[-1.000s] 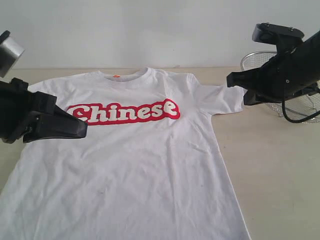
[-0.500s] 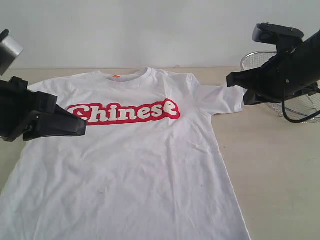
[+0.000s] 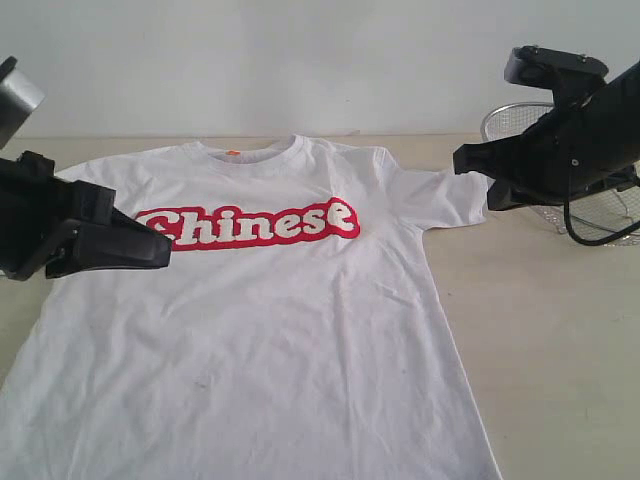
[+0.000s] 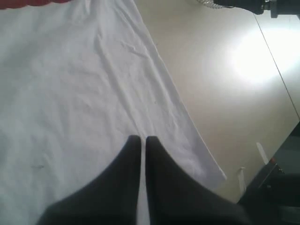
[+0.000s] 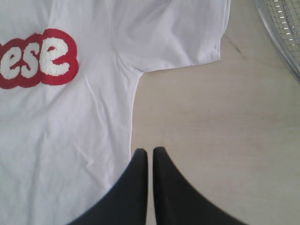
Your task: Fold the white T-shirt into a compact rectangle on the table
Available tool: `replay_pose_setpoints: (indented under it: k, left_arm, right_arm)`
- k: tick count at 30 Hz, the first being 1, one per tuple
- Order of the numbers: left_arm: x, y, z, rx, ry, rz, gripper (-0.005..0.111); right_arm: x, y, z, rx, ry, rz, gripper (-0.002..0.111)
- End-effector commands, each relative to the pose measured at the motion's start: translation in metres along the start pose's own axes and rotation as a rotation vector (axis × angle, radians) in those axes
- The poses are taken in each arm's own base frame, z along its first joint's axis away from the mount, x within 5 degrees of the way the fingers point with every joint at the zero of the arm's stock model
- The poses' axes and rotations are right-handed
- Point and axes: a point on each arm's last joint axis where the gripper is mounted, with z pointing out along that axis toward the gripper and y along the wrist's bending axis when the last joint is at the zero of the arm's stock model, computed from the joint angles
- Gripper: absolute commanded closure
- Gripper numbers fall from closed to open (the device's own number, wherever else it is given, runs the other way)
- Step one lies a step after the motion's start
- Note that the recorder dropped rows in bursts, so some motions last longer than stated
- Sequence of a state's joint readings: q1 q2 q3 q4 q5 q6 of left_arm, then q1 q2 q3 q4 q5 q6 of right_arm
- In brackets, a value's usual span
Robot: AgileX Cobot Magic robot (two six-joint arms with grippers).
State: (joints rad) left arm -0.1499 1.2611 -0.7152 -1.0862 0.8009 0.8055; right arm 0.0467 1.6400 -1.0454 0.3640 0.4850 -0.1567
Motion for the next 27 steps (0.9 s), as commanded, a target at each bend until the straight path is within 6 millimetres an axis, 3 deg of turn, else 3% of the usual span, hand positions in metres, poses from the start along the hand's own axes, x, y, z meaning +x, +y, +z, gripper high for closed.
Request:
replay_pose_setpoints:
  k: [1, 10, 15, 23, 27]
  left_arm:
    - [0.003, 0.000, -0.001, -0.004, 0.003, 0.008, 0.102]
    - [0.013, 0.007, 0.003, -0.035, 0.011, -0.045, 0.102]
    - [0.005, 0.019, 0.000, -0.124, -0.081, -0.135, 0.102]
    - [-0.016, 0.083, -0.037, -0.399, -0.359, -0.364, 0.102]
    - [-0.028, 0.124, -0.048, -0.397, -0.406, -0.556, 0.102]
  right_arm:
    - [-0.002, -0.001, -0.004, 0.004, -0.022, -0.009, 0.108]
    - [-0.002, -0.001, -0.004, 0.004, -0.022, -0.009, 0.108]
    - [-0.002, -0.001, -0.004, 0.004, -0.022, -0.009, 0.108]
    - [-0.002, -0.001, -0.004, 0.004, -0.022, -0.009, 0.108]
    - [-0.002, -0.001, -0.004, 0.004, -0.022, -0.011, 0.108]
